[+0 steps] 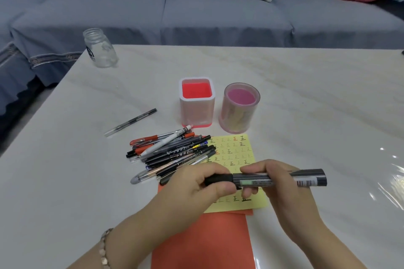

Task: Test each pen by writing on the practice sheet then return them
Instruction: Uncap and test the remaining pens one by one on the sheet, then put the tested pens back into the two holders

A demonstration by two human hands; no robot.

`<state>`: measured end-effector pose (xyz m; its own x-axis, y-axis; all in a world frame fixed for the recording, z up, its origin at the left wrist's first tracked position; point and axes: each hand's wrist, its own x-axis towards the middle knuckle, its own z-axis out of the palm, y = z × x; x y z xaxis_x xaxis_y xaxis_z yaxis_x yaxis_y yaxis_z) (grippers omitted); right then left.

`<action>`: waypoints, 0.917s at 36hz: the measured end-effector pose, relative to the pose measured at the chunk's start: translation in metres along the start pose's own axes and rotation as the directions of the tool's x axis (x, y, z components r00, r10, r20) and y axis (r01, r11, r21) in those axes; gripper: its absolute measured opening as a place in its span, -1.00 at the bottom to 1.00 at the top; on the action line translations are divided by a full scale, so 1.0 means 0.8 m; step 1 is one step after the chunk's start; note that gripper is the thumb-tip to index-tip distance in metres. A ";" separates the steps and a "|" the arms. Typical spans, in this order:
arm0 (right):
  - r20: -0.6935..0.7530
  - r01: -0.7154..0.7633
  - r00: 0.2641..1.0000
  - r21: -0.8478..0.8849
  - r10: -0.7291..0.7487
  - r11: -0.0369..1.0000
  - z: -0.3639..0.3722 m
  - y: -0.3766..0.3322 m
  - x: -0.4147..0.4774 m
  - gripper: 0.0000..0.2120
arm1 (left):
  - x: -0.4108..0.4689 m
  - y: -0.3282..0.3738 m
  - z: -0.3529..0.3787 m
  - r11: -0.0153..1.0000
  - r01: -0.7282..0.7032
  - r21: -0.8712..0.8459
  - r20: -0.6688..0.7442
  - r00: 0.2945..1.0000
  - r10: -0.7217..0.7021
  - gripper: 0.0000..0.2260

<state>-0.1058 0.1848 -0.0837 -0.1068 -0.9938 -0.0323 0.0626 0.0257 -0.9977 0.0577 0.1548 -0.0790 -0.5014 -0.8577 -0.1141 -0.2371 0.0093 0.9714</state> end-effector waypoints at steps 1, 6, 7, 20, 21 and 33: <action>0.020 0.021 1.000 0.004 -0.021 1.000 0.000 0.000 0.001 -0.66 | 0.001 0.002 -0.002 0.995 0.041 -0.086 0.013 0.999 -0.041 -0.90; 0.082 0.047 0.995 0.033 -0.050 0.998 -0.002 0.000 0.010 -0.68 | 0.009 0.016 -0.008 0.935 0.182 -0.303 0.178 0.975 -0.132 -0.90; 0.062 0.020 0.998 0.046 -0.023 0.999 0.000 0.000 0.013 -0.70 | 0.011 0.017 -0.008 0.935 0.204 -0.289 0.185 0.971 -0.155 -0.89; 0.117 0.192 0.981 -0.736 -0.158 0.649 -0.005 0.003 0.029 -0.58 | 0.026 -0.001 -0.022 0.851 0.028 0.524 -0.229 0.967 0.110 -0.85; 0.195 0.263 0.965 -0.740 -0.176 0.619 -0.002 0.001 0.031 -0.58 | 0.026 -0.003 -0.019 0.846 -0.043 0.531 -0.187 0.968 0.167 -0.80; 0.002 0.511 0.758 -0.622 -0.652 0.593 0.008 -0.046 0.112 -0.88 | 0.050 -0.065 -0.081 0.559 0.204 0.804 -0.358 0.916 0.180 -0.61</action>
<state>-0.1111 0.0941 -0.0495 -0.1198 -0.7704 0.6262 -0.6351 -0.4254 -0.6448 0.1037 0.0866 -0.1204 -0.2042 -0.9681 0.1452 -0.9035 0.2435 0.3527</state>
